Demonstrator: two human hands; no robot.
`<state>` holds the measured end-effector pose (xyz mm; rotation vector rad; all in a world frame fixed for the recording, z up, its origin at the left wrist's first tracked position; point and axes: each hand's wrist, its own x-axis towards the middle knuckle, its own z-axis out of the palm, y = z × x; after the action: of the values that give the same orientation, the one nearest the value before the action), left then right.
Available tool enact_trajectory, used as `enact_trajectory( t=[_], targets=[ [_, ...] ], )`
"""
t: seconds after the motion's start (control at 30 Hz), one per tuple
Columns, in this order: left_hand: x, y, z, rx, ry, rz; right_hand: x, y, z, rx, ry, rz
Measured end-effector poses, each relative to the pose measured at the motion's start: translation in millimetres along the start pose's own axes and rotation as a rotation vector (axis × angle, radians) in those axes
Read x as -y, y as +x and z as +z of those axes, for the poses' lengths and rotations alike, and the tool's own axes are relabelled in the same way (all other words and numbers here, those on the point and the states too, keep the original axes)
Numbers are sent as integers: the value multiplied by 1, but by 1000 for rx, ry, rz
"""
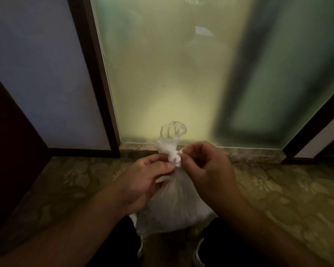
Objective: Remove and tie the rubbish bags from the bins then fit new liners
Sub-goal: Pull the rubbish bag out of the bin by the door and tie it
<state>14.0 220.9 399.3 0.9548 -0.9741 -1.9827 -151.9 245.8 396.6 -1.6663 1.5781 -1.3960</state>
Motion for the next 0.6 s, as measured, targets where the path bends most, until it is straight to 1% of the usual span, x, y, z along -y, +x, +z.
enact_trajectory(
  t=[0.03, 0.1, 0.2, 0.4, 0.43, 0.47, 0.53, 0.57, 0.6],
  targets=[
    [0, 0, 2, -13, -20, 15, 1, 0, -2, 11, 32, 3],
    [-2, 0, 2, -44, 19, 58, 4, -2, -6, 72, 76, -9],
    [-6, 0, 0, -68, 302, 149, 8, -4, -9, 127, 29, -6],
    [-11, 1, -6, -102, 805, 281, 11, -1, -7, 69, -173, 41],
    [-11, 0, -6, -105, 859, 291, 10, -1, -6, 64, -201, 55],
    [-10, 0, -8, -108, 880, 296, 9, -1, -5, 65, -235, 59],
    [-7, 0, -6, -134, 760, 245, 8, -3, -3, 81, -305, 36],
    [-7, -1, -4, -150, 686, 208, 8, -5, -2, 92, -344, -1],
    [-7, -1, -2, -168, 671, 196, 9, -7, -1, 102, -381, -52]
  ],
)
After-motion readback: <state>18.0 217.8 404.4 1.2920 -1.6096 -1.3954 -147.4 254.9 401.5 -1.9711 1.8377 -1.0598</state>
